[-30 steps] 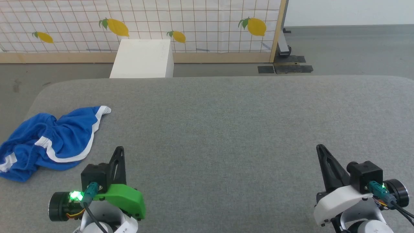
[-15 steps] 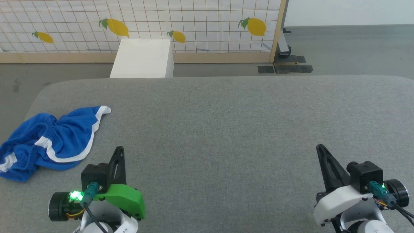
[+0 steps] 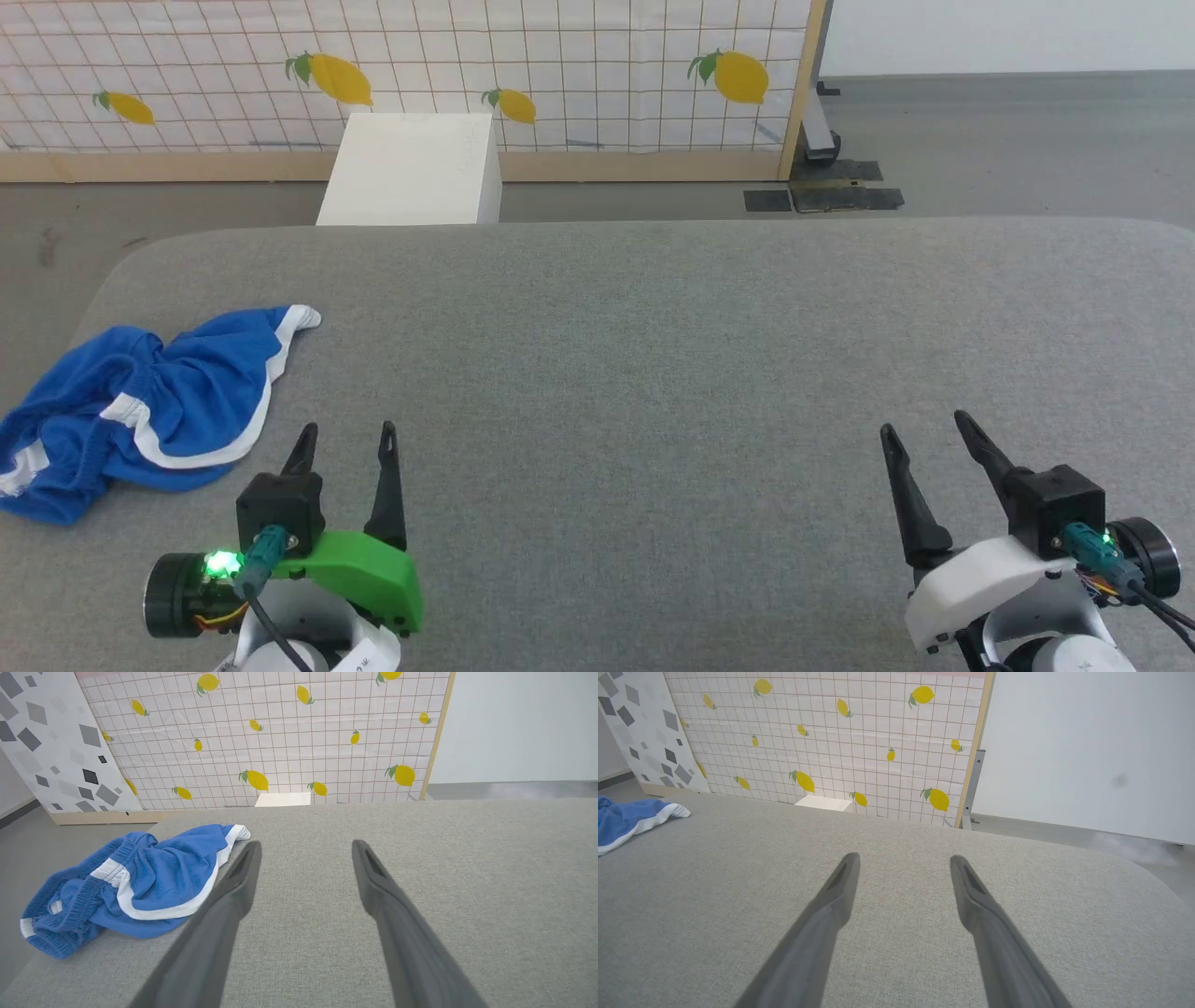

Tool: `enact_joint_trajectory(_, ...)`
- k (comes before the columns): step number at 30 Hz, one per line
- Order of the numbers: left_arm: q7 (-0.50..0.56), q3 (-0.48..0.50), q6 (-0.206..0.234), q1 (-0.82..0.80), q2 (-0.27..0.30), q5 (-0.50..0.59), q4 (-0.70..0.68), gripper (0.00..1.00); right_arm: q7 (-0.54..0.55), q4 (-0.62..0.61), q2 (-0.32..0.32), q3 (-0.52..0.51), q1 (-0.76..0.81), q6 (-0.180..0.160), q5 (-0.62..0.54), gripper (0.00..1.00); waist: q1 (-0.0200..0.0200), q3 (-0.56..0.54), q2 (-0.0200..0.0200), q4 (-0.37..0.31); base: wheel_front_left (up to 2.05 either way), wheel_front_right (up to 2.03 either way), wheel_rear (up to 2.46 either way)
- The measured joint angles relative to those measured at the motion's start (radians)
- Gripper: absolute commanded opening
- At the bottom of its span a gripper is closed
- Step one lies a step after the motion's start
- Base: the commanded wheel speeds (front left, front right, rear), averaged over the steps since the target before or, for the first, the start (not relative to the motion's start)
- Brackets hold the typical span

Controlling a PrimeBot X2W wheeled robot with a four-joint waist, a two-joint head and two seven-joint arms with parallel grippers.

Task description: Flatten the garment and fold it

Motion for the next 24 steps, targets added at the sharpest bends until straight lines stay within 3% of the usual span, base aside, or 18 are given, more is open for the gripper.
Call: enact_joint_trajectory(24,-0.045,-0.038,0.013,-0.011,0.000,-0.036,0.049,1.00,-0.045,0.025,0.000,-0.015,-0.001,0.000,-0.005,1.00,0.0000,0.001,0.0000,0.000,0.00,0.00,0.00)
